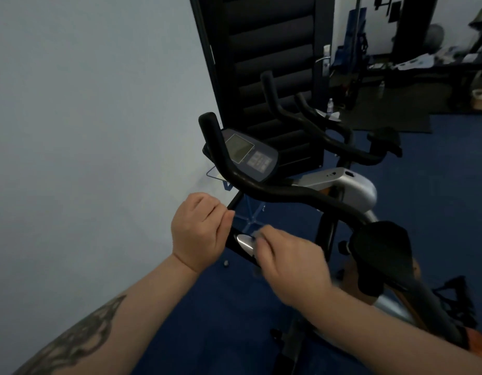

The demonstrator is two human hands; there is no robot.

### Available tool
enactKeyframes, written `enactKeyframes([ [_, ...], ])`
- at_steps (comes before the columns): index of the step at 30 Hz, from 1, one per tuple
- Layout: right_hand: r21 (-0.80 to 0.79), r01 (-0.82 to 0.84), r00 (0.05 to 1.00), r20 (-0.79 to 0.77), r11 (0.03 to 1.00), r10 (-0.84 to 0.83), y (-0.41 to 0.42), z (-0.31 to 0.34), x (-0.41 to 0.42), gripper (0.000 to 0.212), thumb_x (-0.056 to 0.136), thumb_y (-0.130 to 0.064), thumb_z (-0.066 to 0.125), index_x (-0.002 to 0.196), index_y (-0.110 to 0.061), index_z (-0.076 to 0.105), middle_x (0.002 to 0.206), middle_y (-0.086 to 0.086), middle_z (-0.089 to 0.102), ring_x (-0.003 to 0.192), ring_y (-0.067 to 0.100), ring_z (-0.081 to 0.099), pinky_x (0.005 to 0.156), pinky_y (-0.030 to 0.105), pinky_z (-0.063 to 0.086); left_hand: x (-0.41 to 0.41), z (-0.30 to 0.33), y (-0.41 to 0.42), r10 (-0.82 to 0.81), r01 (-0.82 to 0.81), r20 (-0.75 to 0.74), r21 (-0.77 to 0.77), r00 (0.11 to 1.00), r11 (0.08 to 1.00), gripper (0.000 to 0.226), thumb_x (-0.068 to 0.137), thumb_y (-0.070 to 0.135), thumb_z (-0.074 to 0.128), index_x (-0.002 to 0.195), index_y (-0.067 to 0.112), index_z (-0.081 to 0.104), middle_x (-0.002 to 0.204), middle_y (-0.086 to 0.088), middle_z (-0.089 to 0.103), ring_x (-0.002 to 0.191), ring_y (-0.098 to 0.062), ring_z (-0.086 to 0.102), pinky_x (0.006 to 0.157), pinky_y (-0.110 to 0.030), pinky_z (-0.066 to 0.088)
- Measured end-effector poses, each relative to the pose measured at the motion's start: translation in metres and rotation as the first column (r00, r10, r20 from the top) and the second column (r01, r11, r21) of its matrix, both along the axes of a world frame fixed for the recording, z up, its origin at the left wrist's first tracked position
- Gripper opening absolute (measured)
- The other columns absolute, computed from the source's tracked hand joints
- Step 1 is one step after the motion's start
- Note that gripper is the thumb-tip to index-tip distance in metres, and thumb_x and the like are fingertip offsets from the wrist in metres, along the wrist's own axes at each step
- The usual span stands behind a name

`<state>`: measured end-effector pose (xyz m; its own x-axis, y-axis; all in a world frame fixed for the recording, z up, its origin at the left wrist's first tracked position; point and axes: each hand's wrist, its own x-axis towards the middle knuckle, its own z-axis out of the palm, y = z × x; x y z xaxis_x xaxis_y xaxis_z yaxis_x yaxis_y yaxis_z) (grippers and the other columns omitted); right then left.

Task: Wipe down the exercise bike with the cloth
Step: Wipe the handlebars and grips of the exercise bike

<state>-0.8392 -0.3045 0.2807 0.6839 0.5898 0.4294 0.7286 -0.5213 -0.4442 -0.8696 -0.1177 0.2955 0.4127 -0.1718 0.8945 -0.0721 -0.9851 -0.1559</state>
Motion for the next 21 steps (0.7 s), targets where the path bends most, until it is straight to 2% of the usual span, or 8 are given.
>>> enactKeyframes([
  [2, -0.024, -0.004, 0.999, 0.035, 1.0, 0.005, 0.014, 0.003, -0.004, 0.053, 0.094, -0.046, 0.007, 0.097, -0.025, 0.055, 0.082, -0.008, 0.06, 0.066, 0.013, 0.057, 0.056, 0.034, 0.046, -0.005, 0.005, 0.003, 0.051, -0.046, -0.031, 0.123, 0.998, 0.991, 0.042, 0.1, 0.021, 0.046, 0.066, 0.004, 0.064, 0.07, -0.006, 0.062, 0.07, -0.029, 0.057, 0.065, -0.037, 0.043],
  [7, 0.032, -0.149, 0.98, 0.138, 0.988, 0.143, -0.024, -0.014, 0.003, 0.039, 0.097, -0.035, 0.033, 0.112, -0.016, 0.064, 0.081, -0.006, 0.062, 0.062, 0.013, 0.057, 0.056, 0.032, 0.049, -0.008, 0.011, 0.002, 0.156, -0.106, -0.08, 0.439, 0.984, 0.892, 0.035, 0.097, 0.024, 0.049, 0.066, 0.013, 0.063, 0.069, 0.001, 0.063, 0.073, -0.024, 0.061, 0.096, -0.038, 0.039],
  [10, 0.009, -0.197, 0.961, 0.202, 0.98, 0.191, -0.04, -0.025, 0.011, 0.037, 0.096, -0.034, 0.037, 0.112, -0.015, 0.065, 0.081, -0.006, 0.063, 0.066, 0.013, 0.057, 0.066, 0.031, 0.046, -0.003, 0.014, 0.001, 0.119, -0.055, -0.117, 0.443, 0.986, 0.895, 0.039, 0.094, 0.023, 0.052, 0.058, 0.012, 0.062, 0.058, 0.0, 0.059, 0.06, -0.024, 0.056, 0.084, -0.037, 0.046],
  [12, 0.024, -0.154, 0.967, 0.208, 0.988, 0.146, -0.029, -0.019, 0.012, 0.031, 0.095, -0.03, 0.038, 0.093, -0.017, 0.067, 0.07, -0.007, 0.059, 0.053, 0.013, 0.052, 0.052, 0.028, 0.042, -0.002, 0.014, -0.001, 0.111, -0.058, -0.108, 0.408, 0.988, 0.911, 0.041, 0.093, 0.021, 0.053, 0.053, 0.011, 0.059, 0.053, -0.001, 0.056, 0.054, -0.024, 0.052, 0.068, -0.034, 0.046],
  [15, 0.032, -0.116, 0.96, 0.259, 0.993, 0.104, -0.006, -0.003, 0.007, 0.013, 0.085, -0.018, 0.059, 0.072, -0.015, 0.061, 0.059, -0.004, 0.052, 0.037, 0.013, 0.044, 0.032, 0.023, 0.036, 0.0, 0.01, -0.004, 0.111, -0.084, -0.061, 0.336, 0.992, 0.938, 0.043, 0.092, 0.018, 0.051, 0.05, 0.01, 0.055, 0.051, -0.002, 0.054, 0.051, -0.024, 0.049, 0.062, -0.033, 0.042],
  [17, 0.076, -0.143, 0.972, 0.198, 0.987, 0.126, -0.005, -0.005, 0.008, 0.013, 0.088, -0.022, 0.059, 0.078, -0.015, 0.062, 0.06, -0.004, 0.053, 0.039, 0.013, 0.047, 0.032, 0.026, 0.04, 0.002, 0.007, -0.003, 0.112, -0.095, -0.037, 0.308, 0.993, 0.947, 0.043, 0.091, 0.017, 0.05, 0.049, 0.01, 0.055, 0.051, -0.001, 0.055, 0.052, -0.023, 0.049, 0.065, -0.032, 0.041],
  [19, 0.057, -0.207, 0.972, 0.127, 0.977, 0.199, -0.019, -0.014, 0.012, 0.03, 0.096, -0.034, 0.041, 0.098, -0.016, 0.066, 0.069, -0.007, 0.058, 0.05, 0.011, 0.052, 0.044, 0.03, 0.046, 0.002, 0.003, -0.004, 0.112, -0.102, -0.019, 0.285, 0.994, 0.953, 0.043, 0.091, 0.016, 0.049, 0.049, 0.009, 0.055, 0.052, -0.001, 0.056, 0.054, -0.023, 0.049, 0.069, -0.032, 0.041],
  [21, 0.02, -0.311, 0.942, 0.139, 0.95, 0.306, -0.038, -0.024, 0.019, 0.041, 0.095, -0.038, 0.039, 0.118, -0.015, 0.063, 0.083, -0.008, 0.062, 0.066, 0.009, 0.057, 0.06, 0.028, 0.048, 0.003, 0.0, -0.004, 0.115, -0.109, -0.007, 0.257, 0.993, 0.96, 0.043, 0.091, 0.016, 0.049, 0.049, 0.009, 0.056, 0.052, -0.001, 0.056, 0.055, -0.023, 0.05, 0.073, -0.033, 0.041],
])
